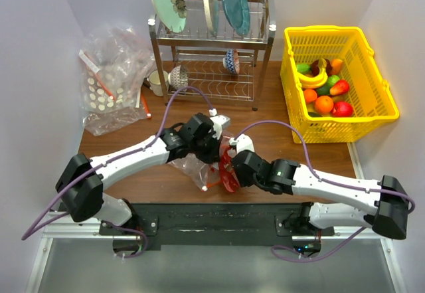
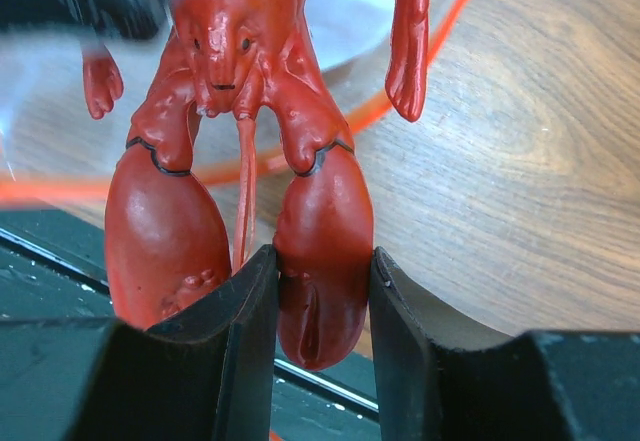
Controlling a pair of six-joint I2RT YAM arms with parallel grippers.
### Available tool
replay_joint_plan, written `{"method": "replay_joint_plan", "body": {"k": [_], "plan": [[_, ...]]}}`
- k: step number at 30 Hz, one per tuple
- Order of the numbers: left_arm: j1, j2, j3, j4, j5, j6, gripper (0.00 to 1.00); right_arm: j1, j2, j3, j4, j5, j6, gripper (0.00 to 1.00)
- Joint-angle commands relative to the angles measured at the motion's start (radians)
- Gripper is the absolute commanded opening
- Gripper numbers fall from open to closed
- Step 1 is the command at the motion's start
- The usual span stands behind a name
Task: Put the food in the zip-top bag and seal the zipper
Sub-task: Place the fake lobster in the zipper food storage bag.
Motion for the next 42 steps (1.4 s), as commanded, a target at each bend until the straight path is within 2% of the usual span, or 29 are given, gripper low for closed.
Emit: {"method": "replay_joint_plan", "body": {"k": [1,7,15,22,26,28,29,30,31,36,42], "plan": [[-0.042,-0.008,0.000,0.124,0.029,-0.085,0.00,-0.004,0.018,0.055,0.131,0.009,-0.009,0.05],[-0.045,-0.050,-0.017,0.175,0.085,-0.141,0.00,-0.003,0.094,0.089,0.146,0.041,-0.009,0.03],[-0.073,-0.105,-0.119,0.255,0.030,-0.218,0.00,-0.073,0.023,0.063,0.132,0.118,0.122,0.02],[-0.106,-0.163,-0.208,0.466,0.013,-0.353,0.00,-0.084,0.040,0.060,0.164,0.151,0.222,0.00],[-0.106,-0.192,-0.242,0.565,0.013,-0.419,0.00,-0.084,0.006,0.029,0.206,0.182,0.305,0.03],[-0.106,-0.203,-0.271,0.629,0.006,-0.459,0.00,-0.084,-0.011,0.011,0.221,0.184,0.354,0.07],[-0.106,-0.209,-0.277,0.641,-0.002,-0.470,0.00,-0.084,-0.023,0.005,0.224,0.184,0.368,0.12],[-0.106,-0.209,-0.291,0.664,-0.013,-0.479,0.00,-0.084,-0.050,-0.009,0.234,0.184,0.379,0.25],[-0.106,-0.208,-0.296,0.672,-0.014,-0.488,0.00,-0.084,-0.064,-0.012,0.234,0.182,0.379,0.33],[-0.097,-0.192,-0.280,0.643,-0.042,-0.474,0.00,-0.084,-0.142,-0.012,0.198,0.148,0.348,0.42],[-0.016,-0.183,-0.256,0.641,0.013,-0.477,0.00,-0.084,-0.178,-0.006,0.137,0.105,0.339,0.49]]}}
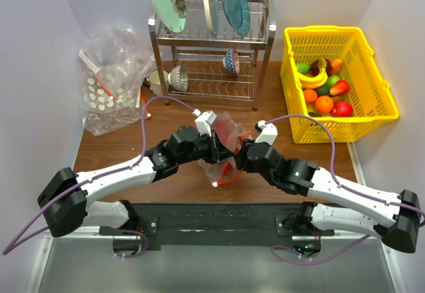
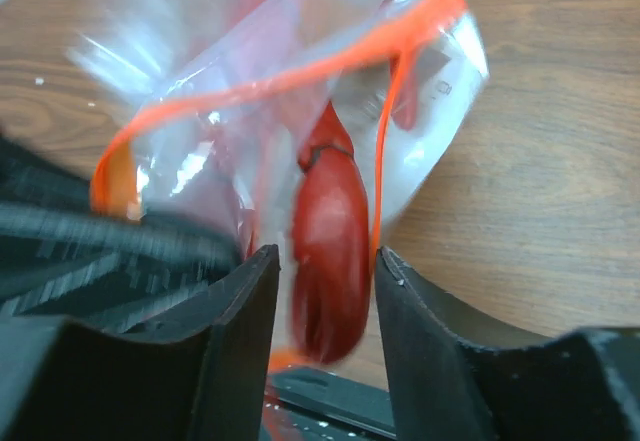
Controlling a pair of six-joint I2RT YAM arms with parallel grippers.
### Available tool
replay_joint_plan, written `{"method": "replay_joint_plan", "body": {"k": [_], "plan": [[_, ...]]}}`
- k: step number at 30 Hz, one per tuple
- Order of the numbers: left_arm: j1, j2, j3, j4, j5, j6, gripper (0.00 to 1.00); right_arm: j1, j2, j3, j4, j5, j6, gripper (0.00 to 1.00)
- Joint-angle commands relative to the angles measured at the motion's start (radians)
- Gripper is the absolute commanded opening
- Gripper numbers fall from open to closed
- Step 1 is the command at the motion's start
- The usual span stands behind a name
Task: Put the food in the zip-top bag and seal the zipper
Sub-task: Place the fake lobster in the zipper food storage bag.
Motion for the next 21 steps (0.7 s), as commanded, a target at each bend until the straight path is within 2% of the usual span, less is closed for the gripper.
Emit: {"method": "replay_joint_plan", "body": {"k": [1,4,7,13,21], "plan": [[0.052,0.001,0.041,0.037,0.033,-0.013,0.00,-0.004,-0.031,0.015,-0.012,0.010,0.022,0.50],[0.075,0.013,0.070,0.013,0.047,0.004,0.00,-0.004,-0.049,0.020,-0.038,0.005,0.013,0.59],[0.106,0.015,0.075,0.005,0.064,0.010,0.00,-0.004,-0.069,0.036,-0.072,0.004,-0.006,0.60],[0.129,0.004,0.102,-0.044,0.061,0.045,0.00,-0.004,-0.089,0.072,-0.188,0.062,-0.030,0.49],[0.132,0.003,0.124,-0.058,0.075,0.057,0.00,-0.003,-0.057,-0.042,0.008,0.010,-0.026,0.44]]}}
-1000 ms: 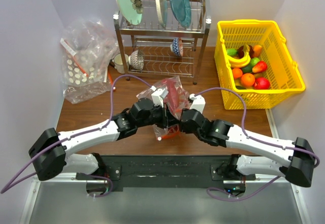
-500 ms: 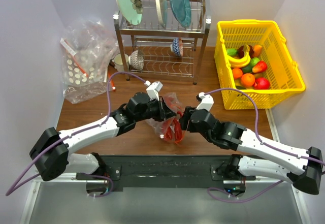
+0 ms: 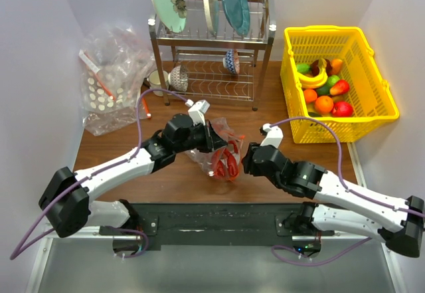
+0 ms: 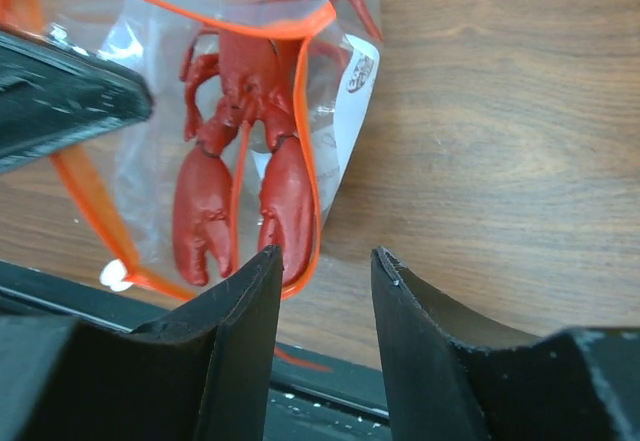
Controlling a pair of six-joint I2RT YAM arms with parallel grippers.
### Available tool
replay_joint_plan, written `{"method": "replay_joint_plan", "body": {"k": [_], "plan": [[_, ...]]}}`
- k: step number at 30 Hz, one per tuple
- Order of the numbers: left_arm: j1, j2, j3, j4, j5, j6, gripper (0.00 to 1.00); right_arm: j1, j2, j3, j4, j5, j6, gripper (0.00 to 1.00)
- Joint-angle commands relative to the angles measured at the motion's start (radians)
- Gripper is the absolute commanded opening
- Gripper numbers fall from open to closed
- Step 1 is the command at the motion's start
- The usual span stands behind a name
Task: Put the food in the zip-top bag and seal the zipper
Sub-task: Place the fake lobster in the zipper food storage bag, then adjust the zipper food storage bag at the center of the board.
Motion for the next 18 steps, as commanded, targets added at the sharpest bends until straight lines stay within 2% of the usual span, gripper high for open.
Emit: {"method": "replay_joint_plan", "body": {"k": [1,7,11,14,15,18], "plan": [[0.003,-0.021,0.061,0.021,0.024,0.027,0.00,-0.004,0.035,-0.031,0.129,0.002,-0.010,0.44],[0.003,-0.032,0.069,0.006,0.024,0.035,0.00,-0.030,0.160,-0.019,0.224,-0.024,-0.039,0.40],[0.003,-0.043,0.072,-0.008,0.017,0.040,0.00,-0.052,0.194,-0.017,0.213,-0.004,-0.013,0.22],[0.003,-0.052,0.084,-0.038,-0.002,0.062,0.00,-0.052,0.171,-0.034,0.212,-0.003,-0.008,0.15],[0.003,-0.052,0.089,-0.046,-0.006,0.069,0.00,-0.052,0.163,-0.036,0.210,-0.004,-0.008,0.00],[0.006,-0.048,0.116,-0.081,-0.019,0.101,0.00,-0.052,0.134,0.007,0.154,0.006,-0.039,0.00]]}}
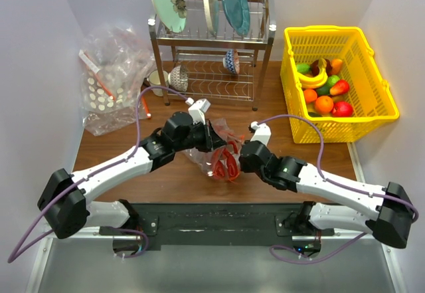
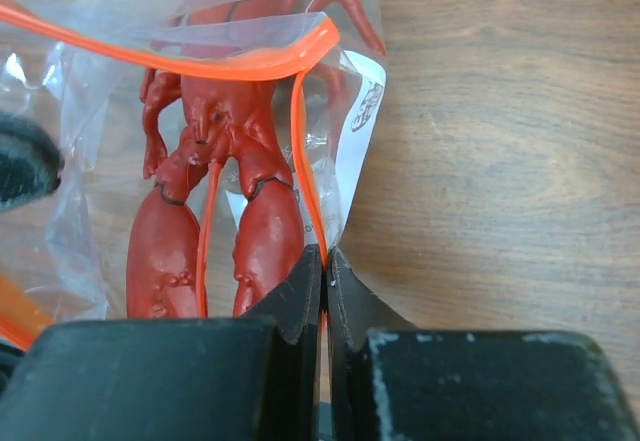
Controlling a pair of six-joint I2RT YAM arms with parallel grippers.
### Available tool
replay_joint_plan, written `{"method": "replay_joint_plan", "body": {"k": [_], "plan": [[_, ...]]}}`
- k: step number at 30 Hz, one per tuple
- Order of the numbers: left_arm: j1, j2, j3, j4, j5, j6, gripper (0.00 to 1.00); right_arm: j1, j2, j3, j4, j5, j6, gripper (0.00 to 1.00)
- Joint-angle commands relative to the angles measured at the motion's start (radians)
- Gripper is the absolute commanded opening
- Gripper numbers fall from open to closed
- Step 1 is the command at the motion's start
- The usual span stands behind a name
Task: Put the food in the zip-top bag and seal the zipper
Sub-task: Adjust the zipper food storage bag at the center of the board.
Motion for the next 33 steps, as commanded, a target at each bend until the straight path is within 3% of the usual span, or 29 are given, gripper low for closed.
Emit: {"method": "replay_joint_plan", "body": {"k": [1,3,7,10,14,24,33], "plan": [[0.007,-0.023,0.111,-0.007,-0.025,0.075,0.00,-0.002,-0.058,0.113,-0.048,0.053,-0.051,0.00],[0.007,-0.005,0.167,-0.140,-0.052,0.140,0.00,-0.002,-0.065,0.229,-0.161,0.111,-0.111,0.00],[0.007,0.086,0.401,-0.372,-0.094,0.268,0.00,-0.002,0.017,0.644,-0.338,0.164,-0.305,0.00],[0.010,0.121,0.527,-0.500,-0.111,0.335,0.00,-0.001,0.109,0.782,-0.441,0.153,-0.344,0.00],[0.042,0.136,0.602,-0.601,-0.137,0.398,0.00,-0.007,0.112,0.716,-0.357,0.138,-0.352,0.00],[0.079,0.216,0.723,-0.733,-0.048,0.489,0.00,-0.068,0.085,0.533,-0.260,0.017,-0.291,0.00],[0.079,0.311,0.888,-0.794,-0.068,0.546,0.00,-0.108,0.109,0.694,-0.294,0.055,-0.372,0.00]]}}
